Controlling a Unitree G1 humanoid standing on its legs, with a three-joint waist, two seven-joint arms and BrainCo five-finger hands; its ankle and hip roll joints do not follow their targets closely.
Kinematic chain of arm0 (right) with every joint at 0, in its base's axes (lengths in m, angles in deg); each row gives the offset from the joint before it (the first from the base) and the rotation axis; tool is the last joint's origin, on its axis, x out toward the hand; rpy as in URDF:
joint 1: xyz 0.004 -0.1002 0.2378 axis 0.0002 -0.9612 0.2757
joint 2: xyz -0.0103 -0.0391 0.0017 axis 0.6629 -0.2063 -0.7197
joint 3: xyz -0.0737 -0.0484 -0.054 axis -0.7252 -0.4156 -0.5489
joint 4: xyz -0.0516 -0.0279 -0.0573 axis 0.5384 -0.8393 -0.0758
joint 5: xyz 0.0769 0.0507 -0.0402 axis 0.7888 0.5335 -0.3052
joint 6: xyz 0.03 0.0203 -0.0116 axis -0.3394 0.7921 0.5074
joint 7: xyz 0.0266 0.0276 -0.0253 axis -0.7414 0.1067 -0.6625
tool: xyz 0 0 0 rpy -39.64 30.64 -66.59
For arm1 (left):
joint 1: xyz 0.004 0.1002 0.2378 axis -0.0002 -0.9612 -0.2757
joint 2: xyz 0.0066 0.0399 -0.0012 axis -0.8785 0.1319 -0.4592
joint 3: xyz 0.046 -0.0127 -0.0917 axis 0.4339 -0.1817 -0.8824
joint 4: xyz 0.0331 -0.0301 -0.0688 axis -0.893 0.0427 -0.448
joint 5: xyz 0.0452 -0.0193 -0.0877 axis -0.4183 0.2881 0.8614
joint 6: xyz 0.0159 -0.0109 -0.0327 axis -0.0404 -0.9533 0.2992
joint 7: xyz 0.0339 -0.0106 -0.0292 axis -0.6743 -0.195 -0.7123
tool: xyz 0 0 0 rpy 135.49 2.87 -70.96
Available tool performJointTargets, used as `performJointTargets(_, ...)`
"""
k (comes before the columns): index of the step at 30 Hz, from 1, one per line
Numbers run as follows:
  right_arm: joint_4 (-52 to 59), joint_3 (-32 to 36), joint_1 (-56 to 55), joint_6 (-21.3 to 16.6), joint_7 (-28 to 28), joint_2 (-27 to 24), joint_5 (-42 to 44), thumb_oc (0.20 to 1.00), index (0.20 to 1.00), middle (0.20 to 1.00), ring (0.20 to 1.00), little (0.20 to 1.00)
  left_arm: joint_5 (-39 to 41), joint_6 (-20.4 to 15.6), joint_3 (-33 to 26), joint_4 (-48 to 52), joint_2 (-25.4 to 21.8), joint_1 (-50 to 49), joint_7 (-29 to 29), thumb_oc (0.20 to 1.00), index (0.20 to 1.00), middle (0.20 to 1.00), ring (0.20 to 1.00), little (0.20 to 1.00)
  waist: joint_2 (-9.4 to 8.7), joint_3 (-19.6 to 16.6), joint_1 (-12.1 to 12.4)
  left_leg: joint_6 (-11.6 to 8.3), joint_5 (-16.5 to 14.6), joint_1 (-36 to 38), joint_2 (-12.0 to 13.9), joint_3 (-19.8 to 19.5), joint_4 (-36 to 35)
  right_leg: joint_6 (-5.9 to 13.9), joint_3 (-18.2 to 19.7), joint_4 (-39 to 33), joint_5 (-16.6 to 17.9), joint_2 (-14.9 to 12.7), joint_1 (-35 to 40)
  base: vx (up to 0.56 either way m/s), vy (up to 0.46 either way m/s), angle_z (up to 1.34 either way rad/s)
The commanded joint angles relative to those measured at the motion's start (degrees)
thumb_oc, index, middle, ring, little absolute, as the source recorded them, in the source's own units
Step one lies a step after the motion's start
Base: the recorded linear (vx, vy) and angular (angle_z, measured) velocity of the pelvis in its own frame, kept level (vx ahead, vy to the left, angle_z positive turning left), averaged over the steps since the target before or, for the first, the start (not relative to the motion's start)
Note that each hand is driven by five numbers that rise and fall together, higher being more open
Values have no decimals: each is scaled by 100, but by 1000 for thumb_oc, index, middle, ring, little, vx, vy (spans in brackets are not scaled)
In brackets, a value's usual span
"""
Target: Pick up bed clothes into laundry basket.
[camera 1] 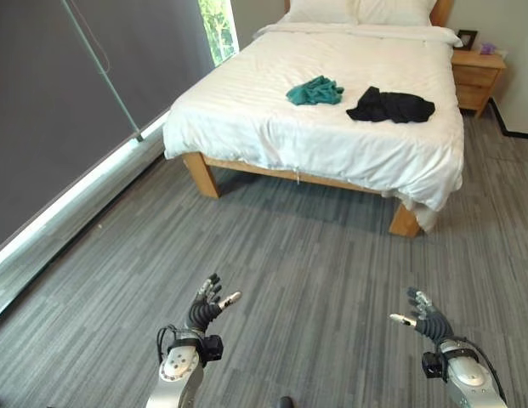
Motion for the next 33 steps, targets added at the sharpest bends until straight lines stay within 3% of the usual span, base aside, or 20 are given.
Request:
performJointTargets(1,292,44,454,-414,49,45,-41,1000,1000,1000,1000,1000,-51,-367,-211,-43,-345,399,126,1000,1000,1000,1000,1000,-367,-15,60,-306,-221,3,196,-113,18,753,-37,-529,486,-733,176,36,23,-3)
performJointTargets(7,374,5,805,-461,197,38,71,1000,1000,1000,1000,1000,1,-385,-296,99,-411,601,333,1000,1000,1000,1000,1000,-401,38,96,-212,-312,-132,114,-86,151,830,76,-270,481,-879,-4,19,67,-7)
performJointTargets(8,517,6,854,-471,206,-26,-42,1000,1000,1000,1000,1000,-71,-367,-301,226,-497,695,378,1000,1000,1000,1000,1000,-358,130,85,-100,-369,-203,56,-128,217,858,176,449,342,-1020,-372,-38,160,-17)
performJointTargets(9,518,10,866,-477,211,-33,-42,1000,1000,1000,1000,1000,-75,-358,-294,271,-519,732,382,1000,1000,1000,1000,1000,-338,210,58,-28,-399,-199,31,-141,232,876,251,928,425,-1107,-639,-52,198,-8)
performJointTargets(11,504,13,849,-475,223,33,57,1000,1000,1000,1000,1000,-135,-337,-243,332,-585,860,384,1000,1000,1000,1000,1000,-343,401,-34,148,-450,-131,-93,-127,252,923,532,2087,1044,-1265,-1247,-15,195,-6)
performJointTargets(12,473,-13,865,-458,258,106,144,1000,1000,1000,1000,1000,-187,-303,-239,374,-610,912,409,1000,1000,1000,1000,1000,-310,525,-42,258,-523,-17,-153,-86,255,925,457,2660,1398,-1422,-1463,55,224,-14)
performJointTargets(13,504,-20,868,-447,252,159,210,1000,1000,1000,1000,1000,-215,-280,-251,391,-612,937,421,1000,1000,1000,1000,1000,-231,572,-68,291,-513,31,-111,-53,250,906,406,3013,1506,-1451,-1680,209,201,-13)
performJointTargets(15,586,-7,908,-390,267,188,206,1000,1000,1000,1000,1000,-278,-249,-285,409,-615,1000,447,1000,1000,1000,1000,1000,-156,663,-159,251,-605,237,-17,17,190,917,185,3217,1365,-1518,-2182,232,58,-19)
performJointTargets(16,630,7,912,-379,238,178,215,1000,1000,1000,1000,1000,-297,-265,-305,407,-613,1012,465,1000,1000,1000,1000,1000,-152,666,-241,203,-659,328,17,7,164,930,144,2978,1259,-1459,-2314,395,-130,-30)
performJointTargets(17,652,39,948,-409,214,154,344,1000,1000,1000,1000,1000,-333,-288,-283,381,-609,1081,503,1000,1000,1000,1000,1000,-209,673,-379,76,-837,629,16,-128,68,916,47,1979,1081,-1153,-2437,380,-124,-22)
performJointTargets(18,651,40,952,-410,213,154,345,1000,1000,1000,1000,1000,-333,-290,-283,378,-609,1086,503,1000,1000,1000,1000,1000,-195,680,-390,68,-821,629,37,-138,63,904,16,1906,1125,-1133,-2395,436,-181,-6)
performJointTargets(20,696,33,964,-425,263,126,417,1000,1000,1000,1000,1000,-408,-261,-264,299,-619,1172,471,1000,1000,1000,1000,1000,-275,611,-545,-117,-1025,959,107,-223,-49,991,-196,545,1313,-904,-2391,394,-177,3)
performJointTargets(23,728,64,964,-402,252,98,416,1000,1000,1000,1000,1000,-502,-231,-262,278,-575,1233,467,1000,1000,1000,1000,1000,-255,473,-621,-257,-1190,1166,315,-288,125,938,-353,500,1276,-859,-2257,538,-229,35)
performJointTargets(24,586,11,988,-423,223,3,487,1000,1000,1000,1000,1000,-504,-269,-259,307,-486,1116,497,1000,1000,1000,1000,1000,-138,378,-613,-523,-498,802,628,-220,1583,560,-365,768,933,-600,-1979,538,-278,54)
performJointTargets(25,581,11,994,-426,223,3,489,1000,1000,1000,1000,1000,-504,-268,-260,307,-487,1119,498,1000,1000,1000,1000,1000,-157,355,-639,-525,-489,738,609,-251,1618,553,-383,752,954,-627,-2004,668,-466,65)
performJointTargets(26,518,-19,1064,-428,301,-29,851,1000,1000,1000,1000,1000,-311,-259,-231,307,-445,1175,499,1000,1000,1000,1000,1000,-278,466,-566,-622,313,-85,777,-77,3701,230,-391,645,724,-518,-1515,258,-271,58)
performJointTargets(27,515,-19,1071,-429,300,-23,854,1000,1000,1000,1000,1000,-310,-258,-233,307,-452,1180,499,1000,1000,1000,1000,1000,-297,443,-600,-618,326,-160,756,-114,3740,225,-420,624,750,-543,-1540,542,-536,61)
performJointTargets(28,559,61,957,-417,207,-110,1103,1000,1000,1000,1000,1000,-170,-249,-260,436,-462,1132,427,1000,1000,1000,1000,1000,-459,708,-303,-605,399,-959,665,-52,4966,-33,-383,443,445,-423,-1018,375,-337,32)
performJointTargets(32,440,225,902,-351,277,-224,1079,1000,1000,1000,1000,1000,-43,-227,-221,501,-410,1129,335,1000,1000,1000,1000,1000,-499,811,-25,-585,251,-1873,765,206,4772,-12,-383,175,272,-422,-393,333,-165,10)
performJointTargets(33,397,255,921,-352,310,-208,1129,1000,1000,1000,1000,1000,38,-237,-213,501,-382,1101,302,1000,1000,1000,1000,1000,-478,776,39,-607,265,-2008,822,291,4318,22,-404,97,216,-403,-229,295,-53,-21)
